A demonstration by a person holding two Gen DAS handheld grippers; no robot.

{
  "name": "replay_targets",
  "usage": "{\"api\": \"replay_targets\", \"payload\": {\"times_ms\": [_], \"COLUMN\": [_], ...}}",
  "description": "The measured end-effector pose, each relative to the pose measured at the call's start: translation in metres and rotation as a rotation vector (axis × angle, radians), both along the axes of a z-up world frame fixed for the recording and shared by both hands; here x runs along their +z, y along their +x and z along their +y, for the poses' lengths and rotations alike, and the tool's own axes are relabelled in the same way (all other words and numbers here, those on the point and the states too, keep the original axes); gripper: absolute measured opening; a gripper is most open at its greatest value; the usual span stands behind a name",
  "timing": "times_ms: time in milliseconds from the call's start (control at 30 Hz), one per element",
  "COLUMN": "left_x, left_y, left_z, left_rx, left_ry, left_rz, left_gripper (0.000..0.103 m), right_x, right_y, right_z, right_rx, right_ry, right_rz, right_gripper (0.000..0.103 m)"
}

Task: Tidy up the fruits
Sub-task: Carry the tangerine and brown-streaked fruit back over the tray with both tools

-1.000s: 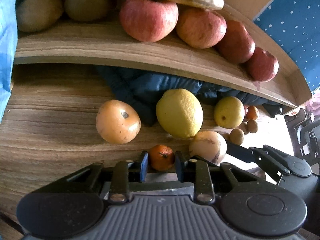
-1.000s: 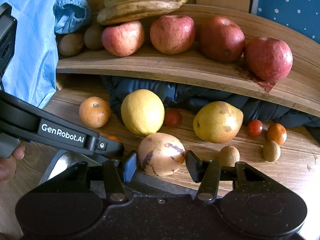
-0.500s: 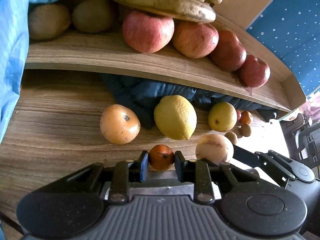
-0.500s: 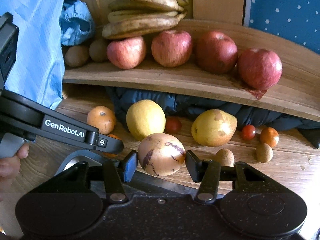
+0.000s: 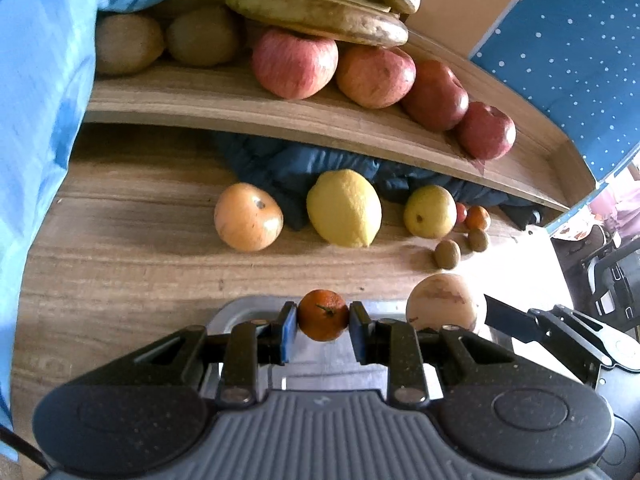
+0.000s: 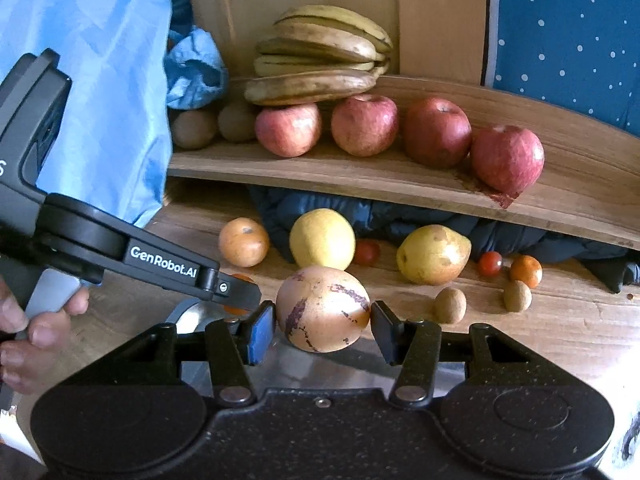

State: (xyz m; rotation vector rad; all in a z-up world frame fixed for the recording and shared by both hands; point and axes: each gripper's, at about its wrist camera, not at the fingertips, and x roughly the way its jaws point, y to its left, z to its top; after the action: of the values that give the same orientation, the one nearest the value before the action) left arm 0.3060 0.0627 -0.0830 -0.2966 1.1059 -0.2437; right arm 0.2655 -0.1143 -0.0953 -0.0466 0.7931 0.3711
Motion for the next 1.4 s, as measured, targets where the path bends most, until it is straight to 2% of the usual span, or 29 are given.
{"api": "replay_targets", "payload": {"times_ms": [433, 833, 1133, 1400], "left_x": [-0.002, -0.007, -0.011, -0.015], "left_y": [-0.045, -0.071, -0.089, -0.099], "left_z": [0.005, 0.001, 0.004, 0.01], "left_rx": [-0.065, -0.18, -0.195, -0.157], "left_ry": [0.003, 0.053, 0.074, 0.069], "left_rz": [0.016, 0.056, 0.094, 0.122], "left_gripper": [0.03, 0.03, 0.03, 0.031], "right_x": [-0.002, -0.021, -0.027, -0.035], "right_y": [-0.045, -0.07, -0.08, -0.081], "right_z": [0.006, 0.012, 0.018, 0.024], "right_rx": [0.088, 0.157, 0.186, 0.223], "right_ry": [-0.001, -0.045, -0.044, -0.05], "right_rz": [0.042, 0.168, 0.212, 0.251], "right_gripper": [0.054, 0.054, 0.054, 0.054]}}
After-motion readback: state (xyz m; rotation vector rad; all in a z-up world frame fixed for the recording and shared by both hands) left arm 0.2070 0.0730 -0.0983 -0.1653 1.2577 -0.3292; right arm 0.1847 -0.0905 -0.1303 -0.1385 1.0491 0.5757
